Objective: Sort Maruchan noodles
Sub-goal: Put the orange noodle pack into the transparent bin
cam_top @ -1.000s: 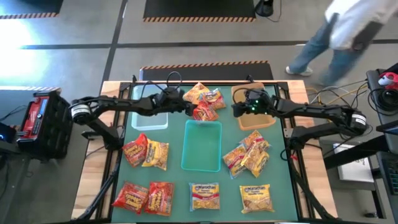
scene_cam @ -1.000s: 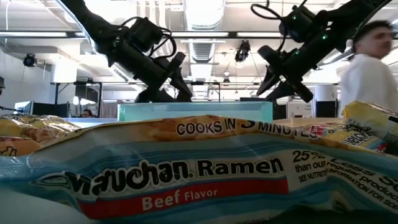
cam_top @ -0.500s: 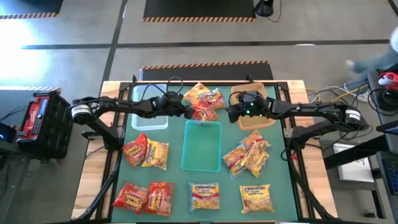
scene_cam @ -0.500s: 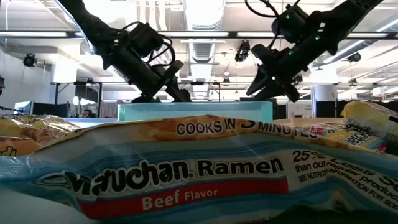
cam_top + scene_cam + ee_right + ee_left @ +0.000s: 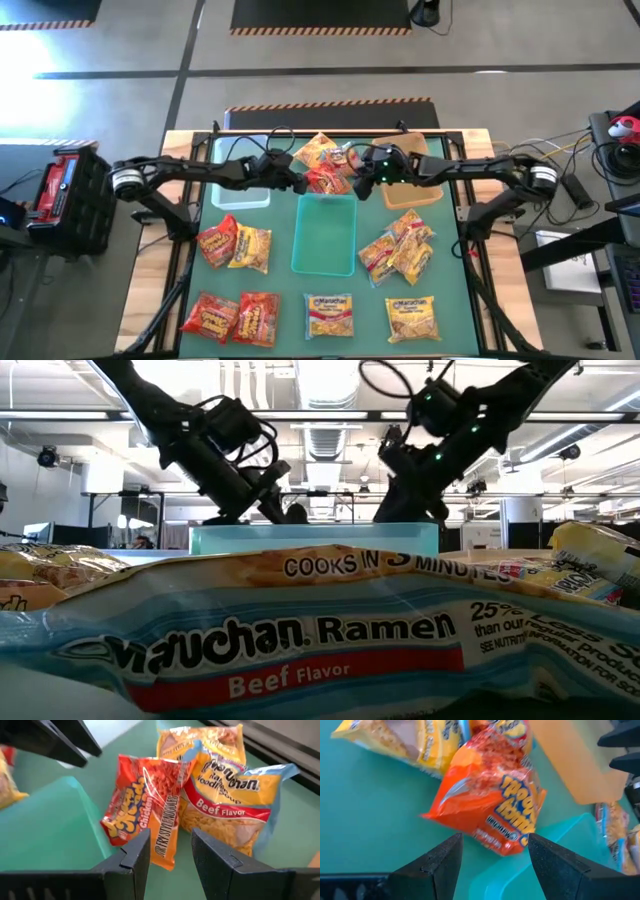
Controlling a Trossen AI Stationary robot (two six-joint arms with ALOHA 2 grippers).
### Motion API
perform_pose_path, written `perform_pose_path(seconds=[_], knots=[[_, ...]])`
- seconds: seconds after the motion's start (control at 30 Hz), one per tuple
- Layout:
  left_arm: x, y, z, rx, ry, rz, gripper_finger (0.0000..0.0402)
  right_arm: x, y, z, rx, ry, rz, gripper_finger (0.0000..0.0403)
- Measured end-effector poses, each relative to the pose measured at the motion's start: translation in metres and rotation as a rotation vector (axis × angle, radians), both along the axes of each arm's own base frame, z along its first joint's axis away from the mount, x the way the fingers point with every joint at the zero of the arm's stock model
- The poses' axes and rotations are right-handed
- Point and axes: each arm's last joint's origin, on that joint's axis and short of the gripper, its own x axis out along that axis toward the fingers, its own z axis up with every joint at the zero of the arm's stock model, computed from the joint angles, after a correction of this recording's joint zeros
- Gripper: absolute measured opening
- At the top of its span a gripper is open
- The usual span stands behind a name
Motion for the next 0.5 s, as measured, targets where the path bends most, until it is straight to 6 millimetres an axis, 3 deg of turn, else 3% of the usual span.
perform_pose_path(seconds=[0.5], knots=[[-0.002,0.003,-0.011,0.008,0.072,0.124,0.0210,0.046,-0.018,-0.034,0.041,0.121,0.046,0.0132]])
